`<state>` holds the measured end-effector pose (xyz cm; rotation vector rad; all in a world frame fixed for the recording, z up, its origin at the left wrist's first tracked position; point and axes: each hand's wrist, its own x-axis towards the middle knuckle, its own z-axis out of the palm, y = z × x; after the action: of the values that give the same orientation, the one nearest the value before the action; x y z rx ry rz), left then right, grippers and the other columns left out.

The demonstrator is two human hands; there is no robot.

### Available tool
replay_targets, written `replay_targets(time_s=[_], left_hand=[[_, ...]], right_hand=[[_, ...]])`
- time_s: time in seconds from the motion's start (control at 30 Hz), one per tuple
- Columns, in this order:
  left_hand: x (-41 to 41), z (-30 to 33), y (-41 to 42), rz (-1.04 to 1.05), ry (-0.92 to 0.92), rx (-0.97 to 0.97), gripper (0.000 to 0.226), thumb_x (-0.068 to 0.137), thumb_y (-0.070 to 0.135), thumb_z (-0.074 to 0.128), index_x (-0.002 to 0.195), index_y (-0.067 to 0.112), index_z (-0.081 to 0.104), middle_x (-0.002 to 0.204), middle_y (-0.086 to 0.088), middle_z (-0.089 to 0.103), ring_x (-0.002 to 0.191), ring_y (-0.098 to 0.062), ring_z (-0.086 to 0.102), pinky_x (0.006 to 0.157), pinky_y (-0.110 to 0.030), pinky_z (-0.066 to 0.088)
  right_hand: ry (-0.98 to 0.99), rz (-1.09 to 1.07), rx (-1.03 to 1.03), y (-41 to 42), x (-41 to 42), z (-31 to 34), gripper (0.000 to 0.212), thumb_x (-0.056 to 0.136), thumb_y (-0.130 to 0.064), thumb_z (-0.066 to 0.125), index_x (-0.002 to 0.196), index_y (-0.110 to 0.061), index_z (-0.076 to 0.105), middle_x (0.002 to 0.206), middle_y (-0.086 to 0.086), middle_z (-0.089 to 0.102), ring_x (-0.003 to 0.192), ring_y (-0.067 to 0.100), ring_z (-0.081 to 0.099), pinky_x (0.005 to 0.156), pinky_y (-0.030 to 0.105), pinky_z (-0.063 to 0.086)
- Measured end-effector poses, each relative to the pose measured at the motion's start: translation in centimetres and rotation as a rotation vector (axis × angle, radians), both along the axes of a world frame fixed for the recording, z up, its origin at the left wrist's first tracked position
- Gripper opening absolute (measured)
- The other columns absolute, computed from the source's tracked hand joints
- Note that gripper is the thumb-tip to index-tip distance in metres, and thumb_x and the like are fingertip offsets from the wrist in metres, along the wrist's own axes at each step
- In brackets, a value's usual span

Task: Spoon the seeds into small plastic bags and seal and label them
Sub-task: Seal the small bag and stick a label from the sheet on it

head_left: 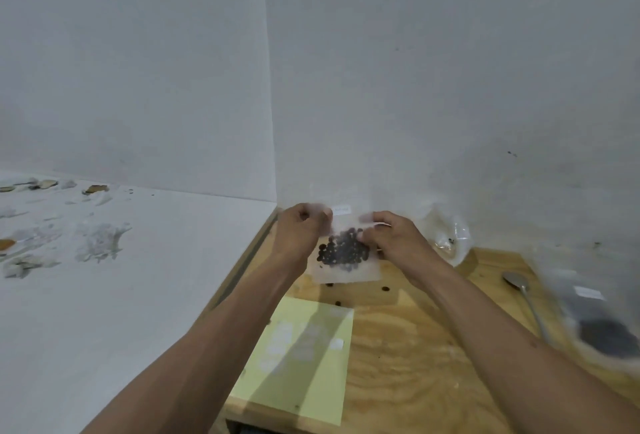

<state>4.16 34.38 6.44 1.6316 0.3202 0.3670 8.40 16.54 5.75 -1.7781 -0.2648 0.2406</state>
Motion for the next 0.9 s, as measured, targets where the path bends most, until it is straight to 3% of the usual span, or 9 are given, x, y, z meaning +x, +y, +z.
replay_targets(time_s=[0.1,0.3,0.4,0.5,0.67,0.73,0.77,0.83,0.9], left_hand=[[1.3,-0.3,-4.7,-0.165,0.079,0.214,0.065,0.089,0.035,0.077,0.141,0.009,0.05,0.107,-0.005,0.065,0.092,-0.024,0.069,0.09,-0.045,0.058],[1.9,-0.4,-19.5,-0.549,0.04,0.31,0.077,0.087,0.008,0.077,0.153,0.003,0.037,0.083,-0.003,0.065,0.087,-0.025,0.07,0.084,-0.04,0.056],[1.7,-1.2,-26.5,-0.665,0.014,0.423,0.047,0.082,0.007,0.079,0.125,0.008,0.059,0.075,0.003,0.055,0.079,-0.023,0.062,0.067,-0.03,0.053],[1.0,-2.4,-31.6,-0.719,0.019,0.466,0.026,0.079,0.006,0.079,0.093,0.01,0.058,0.071,0.004,0.054,0.077,-0.022,0.06,0.048,-0.018,0.037],[1.3,-5.7,-36.1,-0.755,0.148,0.57,0.041,0.063,0.022,0.085,0.095,0.002,0.068,0.105,-0.023,0.069,0.096,-0.037,0.065,0.082,-0.042,0.059],[2.1,-7.0,-37.0,-0.766,0.205,0.622,0.045,0.062,0.029,0.081,0.097,0.005,0.068,0.112,-0.029,0.064,0.11,-0.039,0.054,0.115,-0.045,0.037],[2.3,-7.3,-37.2,-0.768,0.219,0.637,0.041,0.065,0.028,0.079,0.096,0.003,0.068,0.109,-0.029,0.065,0.11,-0.037,0.056,0.119,-0.043,0.031],[2.4,-7.1,-37.3,-0.763,0.226,0.628,0.026,0.069,0.018,0.078,0.086,0.001,0.069,0.097,-0.023,0.071,0.09,-0.032,0.067,0.09,-0.038,0.055],[2.7,-7.0,-37.4,-0.754,0.231,0.616,0.023,0.071,0.013,0.079,0.086,-0.002,0.07,0.095,-0.019,0.07,0.079,-0.029,0.068,0.052,-0.029,0.047]], right_hand=[[-0.012,-0.19,0.026,-5.9,-0.1,0.7,0.037,0.086,-0.017,0.078,0.12,-0.018,0.064,0.103,0.011,0.075,0.087,0.024,0.072,0.081,0.041,0.058],[-0.079,-0.547,-0.11,-20.8,-3.6,0.7,0.037,0.09,-0.014,0.074,0.125,-0.02,0.064,0.09,0.005,0.07,0.07,0.012,0.064,0.06,0.019,0.046],[-0.085,-0.698,-0.24,-27.0,-5.5,-0.3,0.043,0.091,-0.02,0.073,0.134,-0.022,0.063,0.105,0.005,0.069,0.088,0.018,0.067,0.079,0.031,0.054],[-0.052,-0.755,-0.379,-31.2,-7.2,-1.5,0.045,0.093,-0.02,0.069,0.138,-0.018,0.061,0.122,0.011,0.068,0.105,0.025,0.065,0.09,0.036,0.052],[0.023,-0.753,-0.495,-33.6,-8.1,-4.3,0.046,0.094,-0.018,0.065,0.138,-0.003,0.059,0.129,0.019,0.066,0.117,0.035,0.062,0.101,0.046,0.051],[0.039,-0.752,-0.52,-33.7,-7.9,-5.3,0.041,0.095,-0.019,0.064,0.13,0.003,0.061,0.125,0.023,0.066,0.115,0.038,0.062,0.099,0.048,0.051],[0.049,-0.745,-0.533,-33.6,-7.8,-5.6,0.041,0.096,-0.02,0.063,0.127,0.007,0.062,0.124,0.025,0.066,0.114,0.04,0.062,0.098,0.047,0.051],[0.052,-0.73,-0.549,-33.5,-7.5,-6.0,0.042,0.097,-0.02,0.061,0.125,0.011,0.06,0.124,0.028,0.066,0.114,0.04,0.062,0.095,0.044,0.049],[0.056,-0.719,-0.553,-33.7,-7.3,-6.0,0.042,0.098,-0.019,0.061,0.125,0.012,0.059,0.122,0.027,0.066,0.114,0.039,0.062,0.093,0.04,0.05]])
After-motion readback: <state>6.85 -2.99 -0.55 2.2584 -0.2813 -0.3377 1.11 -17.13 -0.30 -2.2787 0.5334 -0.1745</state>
